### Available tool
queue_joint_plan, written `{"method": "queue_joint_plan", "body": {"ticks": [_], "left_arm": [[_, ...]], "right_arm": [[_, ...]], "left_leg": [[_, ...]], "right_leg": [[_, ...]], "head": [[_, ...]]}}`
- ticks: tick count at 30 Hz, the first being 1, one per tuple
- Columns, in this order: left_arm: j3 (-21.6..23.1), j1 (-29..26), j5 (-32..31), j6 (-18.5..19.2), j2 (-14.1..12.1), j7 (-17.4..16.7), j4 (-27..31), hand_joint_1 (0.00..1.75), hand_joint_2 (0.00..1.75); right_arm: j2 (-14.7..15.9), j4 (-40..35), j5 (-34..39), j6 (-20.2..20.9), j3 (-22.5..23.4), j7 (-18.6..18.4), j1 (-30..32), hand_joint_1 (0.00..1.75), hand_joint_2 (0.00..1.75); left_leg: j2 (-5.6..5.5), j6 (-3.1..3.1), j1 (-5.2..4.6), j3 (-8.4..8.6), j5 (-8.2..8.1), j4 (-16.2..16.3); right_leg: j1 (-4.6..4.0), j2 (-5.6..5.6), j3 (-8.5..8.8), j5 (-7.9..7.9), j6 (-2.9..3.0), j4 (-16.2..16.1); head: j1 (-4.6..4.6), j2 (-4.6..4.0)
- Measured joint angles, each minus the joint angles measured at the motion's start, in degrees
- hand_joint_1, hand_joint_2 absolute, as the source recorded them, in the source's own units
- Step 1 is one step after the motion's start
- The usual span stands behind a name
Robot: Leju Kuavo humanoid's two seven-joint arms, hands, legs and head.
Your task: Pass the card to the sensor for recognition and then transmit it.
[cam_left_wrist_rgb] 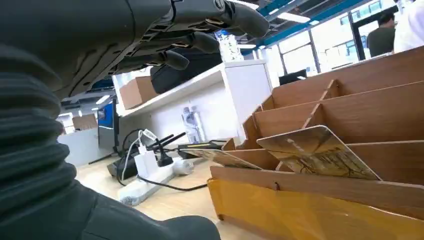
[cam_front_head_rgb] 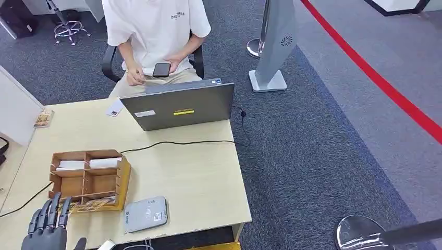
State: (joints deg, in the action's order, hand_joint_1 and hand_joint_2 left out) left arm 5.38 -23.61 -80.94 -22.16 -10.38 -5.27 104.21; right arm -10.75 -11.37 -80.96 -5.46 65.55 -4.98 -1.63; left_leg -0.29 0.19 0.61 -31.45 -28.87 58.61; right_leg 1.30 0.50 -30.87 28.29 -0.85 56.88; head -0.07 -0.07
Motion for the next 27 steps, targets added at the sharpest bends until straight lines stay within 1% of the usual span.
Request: {"method": "queue_joint_plan", "body": {"ticks": [3, 9, 16, 19, 20, 27], "left_arm": [[-0.11, 1.00, -0.33, -0.09, 1.29, 1.09, -0.98, 0.00, 1.75], [-0.09, 2.83, -0.48, -0.07, 2.90, 1.55, -2.27, 0.00, 1.75], [0.42, 4.36, -0.65, -0.02, 3.65, 1.83, -3.23, 0.00, 1.75], [1.62, 5.60, -0.74, 0.17, 3.89, 1.83, -3.37, 0.00, 1.75], [1.90, 5.97, -0.74, 0.28, 3.95, 1.81, -3.37, 0.00, 1.75], [3.32, 7.31, -0.46, 0.94, 4.06, 1.62, -3.37, 0.00, 1.75]], "right_arm": [[0.00, 0.02, -0.63, 0.15, -0.02, 0.17, -0.04, 0.00, 1.75], [0.00, 0.02, -0.66, 0.48, -0.04, -0.37, -0.07, 0.00, 1.75], [0.00, 0.02, -1.20, 0.79, -0.15, -0.42, -0.12, 0.00, 1.75], [0.00, 0.02, -1.27, 0.65, -0.15, 0.54, -0.19, 0.00, 1.75], [0.00, 0.02, -1.27, 0.65, -0.15, 0.88, -0.20, 0.00, 0.00], [-0.02, 0.02, -1.29, 0.83, -0.20, 1.38, -0.24, 0.00, 0.00]], "left_leg": [[0.00, 0.00, 0.00, 0.00, 0.00, 0.00], [0.00, 0.00, 0.00, 0.02, 0.00, 0.00], [0.00, 0.00, 0.00, 0.01, 0.00, 0.00], [0.00, 0.00, 0.00, 0.01, 0.00, 0.00], [0.00, 0.00, 0.00, 0.02, 0.00, 0.00], [0.01, 0.00, 0.00, 0.03, 0.00, 0.01]], "right_leg": [[0.00, 0.00, 0.00, 0.00, 0.00, 0.00], [0.00, 0.00, 0.01, -0.01, 0.00, 0.00], [0.00, 0.00, -0.01, 0.00, 0.00, 0.00], [0.00, 0.00, 0.00, -0.01, 0.00, 0.00], [0.00, 0.01, 0.00, -0.01, 0.00, 0.00], [0.00, 0.02, -0.01, -0.01, -0.01, 0.00]], "head": [[0.00, 0.00], [0.00, 0.00], [0.00, 0.00], [0.00, 0.00], [0.00, 0.00], [0.00, 0.00]]}}
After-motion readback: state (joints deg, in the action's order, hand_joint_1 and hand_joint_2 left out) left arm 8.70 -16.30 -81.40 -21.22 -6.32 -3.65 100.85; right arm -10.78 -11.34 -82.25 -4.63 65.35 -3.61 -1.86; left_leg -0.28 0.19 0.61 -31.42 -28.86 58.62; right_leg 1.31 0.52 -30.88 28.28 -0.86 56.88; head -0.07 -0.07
